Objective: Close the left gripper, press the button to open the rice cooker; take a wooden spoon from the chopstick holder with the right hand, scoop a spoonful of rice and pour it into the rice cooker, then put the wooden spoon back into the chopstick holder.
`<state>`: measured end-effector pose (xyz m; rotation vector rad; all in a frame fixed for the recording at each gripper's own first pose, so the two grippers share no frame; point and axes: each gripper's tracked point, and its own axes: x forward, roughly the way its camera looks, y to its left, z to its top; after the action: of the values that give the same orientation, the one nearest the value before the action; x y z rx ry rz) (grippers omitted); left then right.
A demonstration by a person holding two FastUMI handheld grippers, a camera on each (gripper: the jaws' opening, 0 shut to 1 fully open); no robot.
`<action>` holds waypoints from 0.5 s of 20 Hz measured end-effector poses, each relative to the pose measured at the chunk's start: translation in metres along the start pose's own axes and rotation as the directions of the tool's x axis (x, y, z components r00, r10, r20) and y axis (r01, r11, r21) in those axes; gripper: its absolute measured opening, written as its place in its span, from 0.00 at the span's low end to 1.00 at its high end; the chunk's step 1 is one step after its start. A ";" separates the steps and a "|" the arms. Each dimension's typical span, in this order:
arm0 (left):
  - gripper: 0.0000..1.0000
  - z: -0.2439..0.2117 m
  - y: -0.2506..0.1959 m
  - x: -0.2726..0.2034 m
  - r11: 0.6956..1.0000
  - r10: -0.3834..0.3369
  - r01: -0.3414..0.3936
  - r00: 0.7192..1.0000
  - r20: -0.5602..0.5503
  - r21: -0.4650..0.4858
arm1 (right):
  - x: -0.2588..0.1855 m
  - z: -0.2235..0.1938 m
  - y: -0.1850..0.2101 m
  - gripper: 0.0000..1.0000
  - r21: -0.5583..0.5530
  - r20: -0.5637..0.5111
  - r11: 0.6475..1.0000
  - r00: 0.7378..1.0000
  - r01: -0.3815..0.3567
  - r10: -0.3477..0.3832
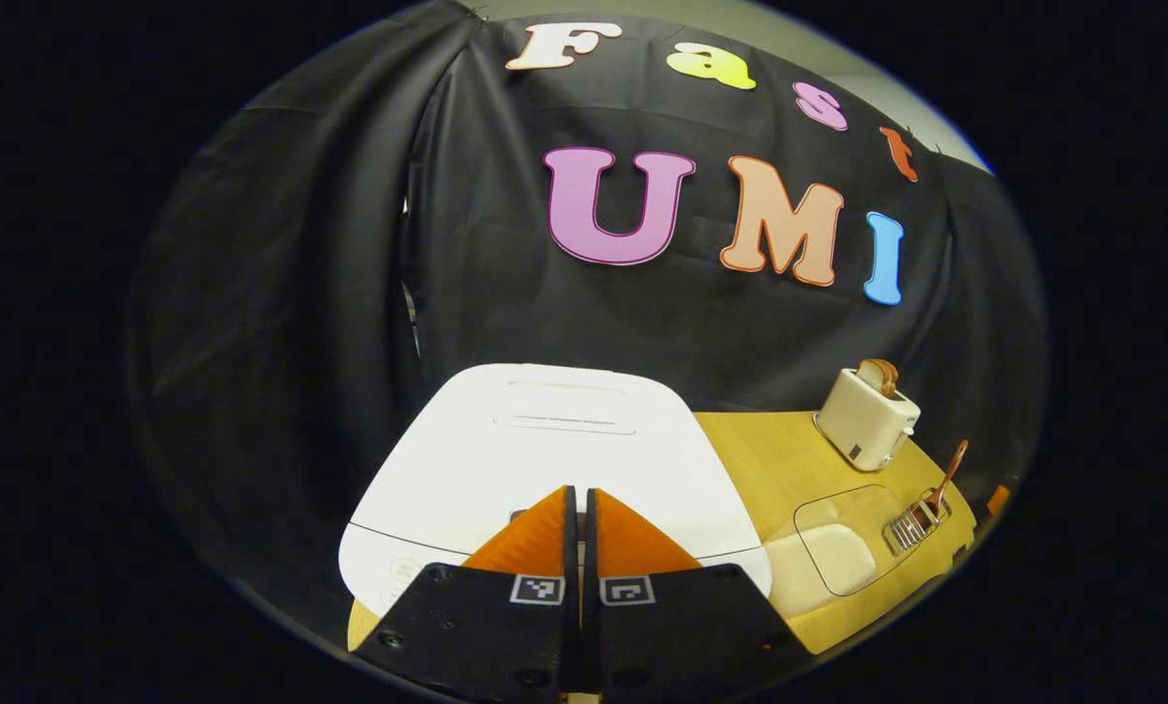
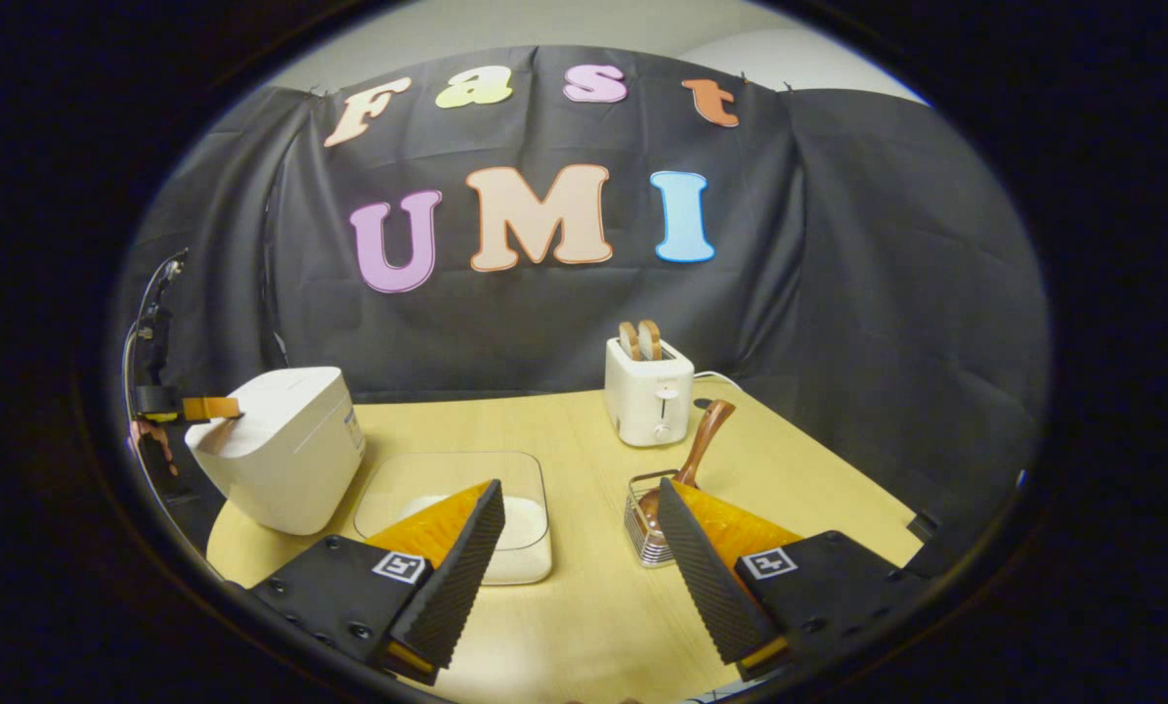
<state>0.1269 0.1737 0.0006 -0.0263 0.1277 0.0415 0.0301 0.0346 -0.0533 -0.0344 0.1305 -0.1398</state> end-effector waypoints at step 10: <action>0.00 0.013 0.000 -0.005 1.000 0.026 -0.026 1.000 0.009 -0.001 | -0.003 0.001 -0.011 0.99 0.019 0.013 1.000 1.000 0.000 0.000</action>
<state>0.1240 0.1739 0.0143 -0.0254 0.1190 0.0674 0.0258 0.0240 -0.0518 -0.0159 0.1162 -0.1405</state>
